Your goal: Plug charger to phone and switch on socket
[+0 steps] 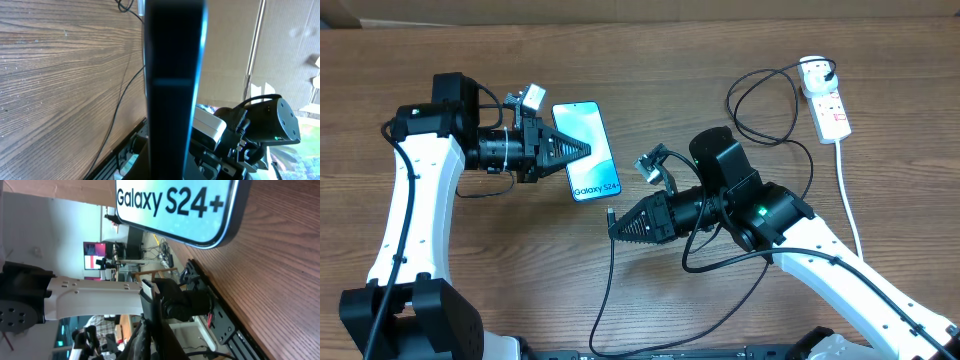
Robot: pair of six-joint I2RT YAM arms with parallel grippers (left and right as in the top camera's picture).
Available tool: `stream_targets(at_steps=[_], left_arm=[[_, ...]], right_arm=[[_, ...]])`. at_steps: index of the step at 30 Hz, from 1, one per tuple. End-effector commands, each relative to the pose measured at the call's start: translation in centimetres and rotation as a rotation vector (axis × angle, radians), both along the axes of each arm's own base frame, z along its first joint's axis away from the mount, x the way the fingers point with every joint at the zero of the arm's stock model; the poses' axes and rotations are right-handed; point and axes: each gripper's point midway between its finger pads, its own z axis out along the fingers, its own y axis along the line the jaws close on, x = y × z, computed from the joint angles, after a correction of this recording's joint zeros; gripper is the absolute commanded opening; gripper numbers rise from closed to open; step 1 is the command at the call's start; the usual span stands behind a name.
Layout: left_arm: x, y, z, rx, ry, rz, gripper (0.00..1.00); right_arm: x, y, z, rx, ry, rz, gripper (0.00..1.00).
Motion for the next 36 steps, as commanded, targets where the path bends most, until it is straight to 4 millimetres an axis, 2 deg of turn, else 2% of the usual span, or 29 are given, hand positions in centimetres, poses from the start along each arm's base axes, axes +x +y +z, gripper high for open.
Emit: stream_targets(at_steps=[1, 8, 36], left_arm=[[-0.4, -1.0, 1.2, -0.043, -0.041, -0.035, 0.04], [-0.8, -2.2, 2.0, -0.093, -0.057, -0.071, 0.04], [-0.8, -2.1, 1.9, -0.083, -0.057, -0.07, 0.05]], right_arm=[[-0.4, 0.1, 2.0, 0.036, -0.012, 0.01, 0.04], [-0.4, 0.1, 1.9, 0.027, 0.013, 0.002, 0.04], [0.0, 0.2, 2.0, 0.025, 0.022, -0.023, 0.04]])
